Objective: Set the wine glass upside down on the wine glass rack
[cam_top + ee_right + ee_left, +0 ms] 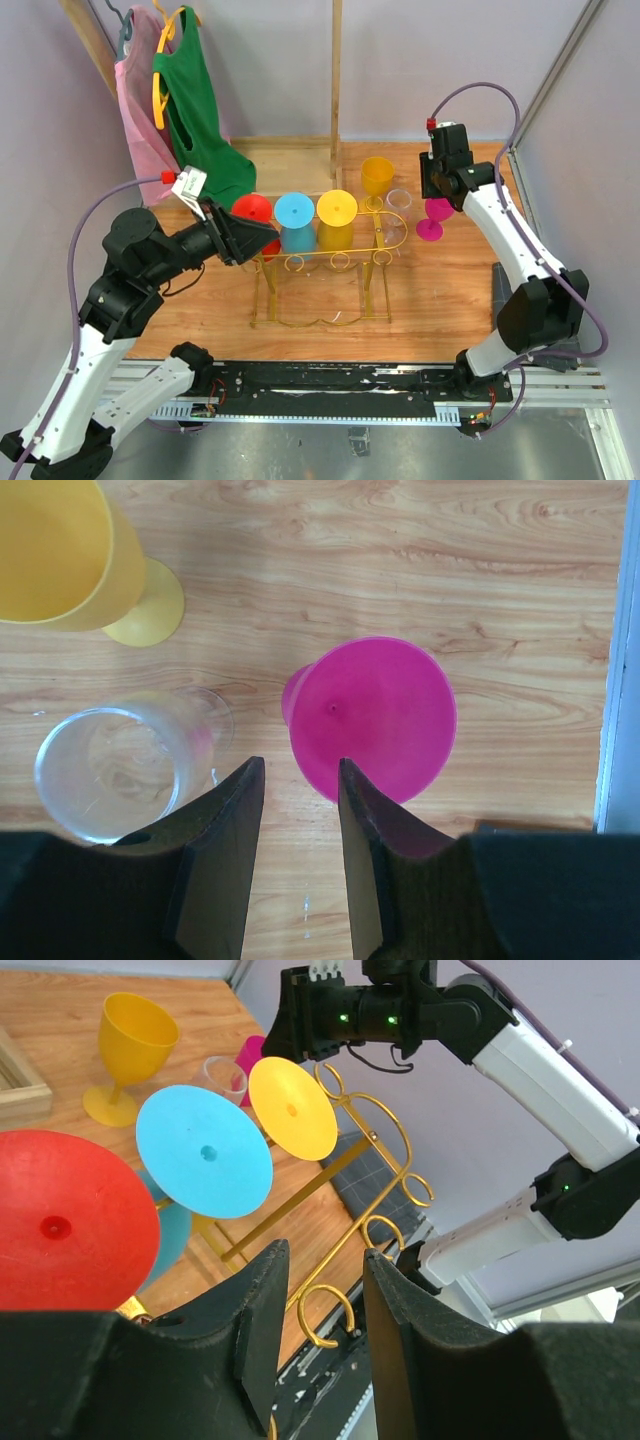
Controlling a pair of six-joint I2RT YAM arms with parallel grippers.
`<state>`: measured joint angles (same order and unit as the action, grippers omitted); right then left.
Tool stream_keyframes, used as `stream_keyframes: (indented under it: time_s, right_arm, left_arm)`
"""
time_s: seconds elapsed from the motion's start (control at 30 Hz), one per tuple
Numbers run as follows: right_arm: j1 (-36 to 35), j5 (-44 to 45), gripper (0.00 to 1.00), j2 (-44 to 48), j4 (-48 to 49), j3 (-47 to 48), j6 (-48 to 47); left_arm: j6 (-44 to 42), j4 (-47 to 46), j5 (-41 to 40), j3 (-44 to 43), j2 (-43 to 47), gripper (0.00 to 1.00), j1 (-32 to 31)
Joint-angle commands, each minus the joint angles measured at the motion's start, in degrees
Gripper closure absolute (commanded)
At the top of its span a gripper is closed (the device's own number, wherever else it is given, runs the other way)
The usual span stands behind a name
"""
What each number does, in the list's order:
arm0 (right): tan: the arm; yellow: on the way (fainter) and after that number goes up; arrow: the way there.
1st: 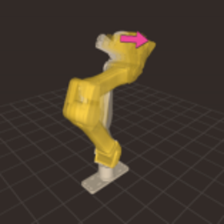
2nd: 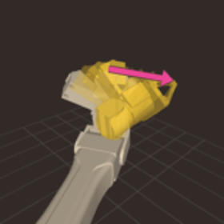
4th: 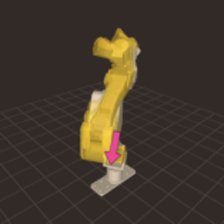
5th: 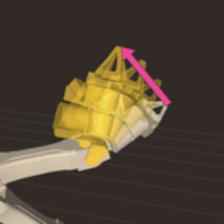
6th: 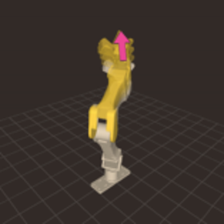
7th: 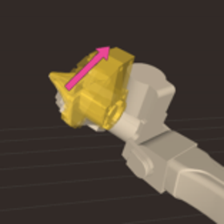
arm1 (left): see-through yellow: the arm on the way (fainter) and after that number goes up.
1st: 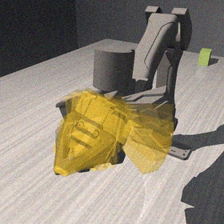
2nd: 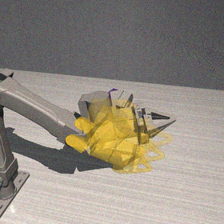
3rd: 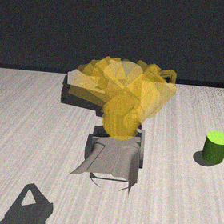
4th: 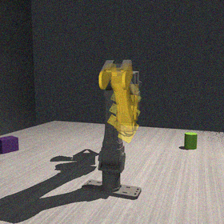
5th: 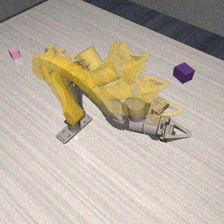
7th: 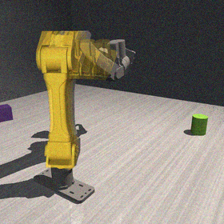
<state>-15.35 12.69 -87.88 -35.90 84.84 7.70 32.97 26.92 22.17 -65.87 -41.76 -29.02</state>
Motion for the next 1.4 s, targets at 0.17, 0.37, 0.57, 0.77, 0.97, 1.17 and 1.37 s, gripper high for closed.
stream_keyframes:
  time_s: [0.17,0.37,0.57,0.77,0.97,1.17,1.37]
  right_arm:
    - [1.5,0.9,0.65,-4.2,-1.2,2.4,-0.6]
    - [1.5,0.3,0.66,-8.2,-1.9,3.6,-0.3]
    - [1.5,0.9,0.68,-10.2,-2.1,4.0,-0.2]
    - [1.6,1.3,0.80,-11.4,-2.1,4.5,0.0]
    - [1.7,2.9,0.99,-12.2,-2.2,4.2,1.2]
    - [1.7,5.0,0.99,-7.3,-1.5,2.6,2.7]
    - [0.0,7.3,0.99,7.5,5.4,-4.2,3.6]
  left_arm:
    - [-1.2,-1.3,0.9,1.7,1.4,0.59,-0.4]
    - [-1.6,-0.9,0.5,1.3,2.3,0.58,-0.4]
    - [-1.8,-0.5,0.2,0.9,2.8,0.55,-0.4]
    - [-1.2,-0.7,0.5,1.3,3.1,0.55,-0.4]
    - [-0.7,-0.4,-0.1,1.1,3.8,0.53,-0.4]
    - [0.3,-1.0,-0.2,1.1,3.2,0.54,-0.5]
    - [1.9,-3.5,0.0,2.0,2.9,0.55,-0.4]
